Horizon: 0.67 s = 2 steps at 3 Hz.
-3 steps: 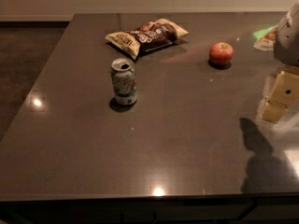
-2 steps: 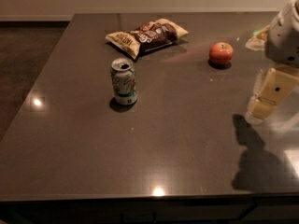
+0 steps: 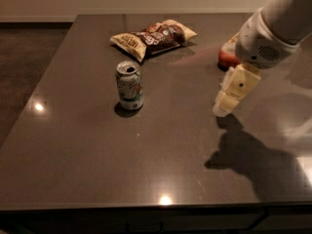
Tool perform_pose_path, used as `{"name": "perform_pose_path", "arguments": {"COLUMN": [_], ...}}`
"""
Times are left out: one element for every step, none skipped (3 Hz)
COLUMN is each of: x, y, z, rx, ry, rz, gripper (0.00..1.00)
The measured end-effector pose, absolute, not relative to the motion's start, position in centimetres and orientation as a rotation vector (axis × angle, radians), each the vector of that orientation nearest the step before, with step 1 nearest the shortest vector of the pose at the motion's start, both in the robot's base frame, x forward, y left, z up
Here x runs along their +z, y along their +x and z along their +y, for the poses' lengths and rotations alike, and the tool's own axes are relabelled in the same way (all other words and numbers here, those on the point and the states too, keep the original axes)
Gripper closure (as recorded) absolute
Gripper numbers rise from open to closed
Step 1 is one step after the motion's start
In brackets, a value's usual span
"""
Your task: Knock 7up can over
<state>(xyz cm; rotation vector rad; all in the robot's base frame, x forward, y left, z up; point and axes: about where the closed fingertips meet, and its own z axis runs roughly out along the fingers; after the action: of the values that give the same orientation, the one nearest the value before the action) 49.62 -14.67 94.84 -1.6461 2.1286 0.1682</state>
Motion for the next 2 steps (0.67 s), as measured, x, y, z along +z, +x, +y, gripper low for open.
{"name": "perform_pose_path", "arguments": {"x": [93.1, 92.6], "y": [54.1, 55.9], "z": [-10.7, -8.1], "rx": [0.244, 0.29], "ry": [-1.527, -1.465], "rz": [2.134, 2.103], "gripper": [0.0, 0.0]}}
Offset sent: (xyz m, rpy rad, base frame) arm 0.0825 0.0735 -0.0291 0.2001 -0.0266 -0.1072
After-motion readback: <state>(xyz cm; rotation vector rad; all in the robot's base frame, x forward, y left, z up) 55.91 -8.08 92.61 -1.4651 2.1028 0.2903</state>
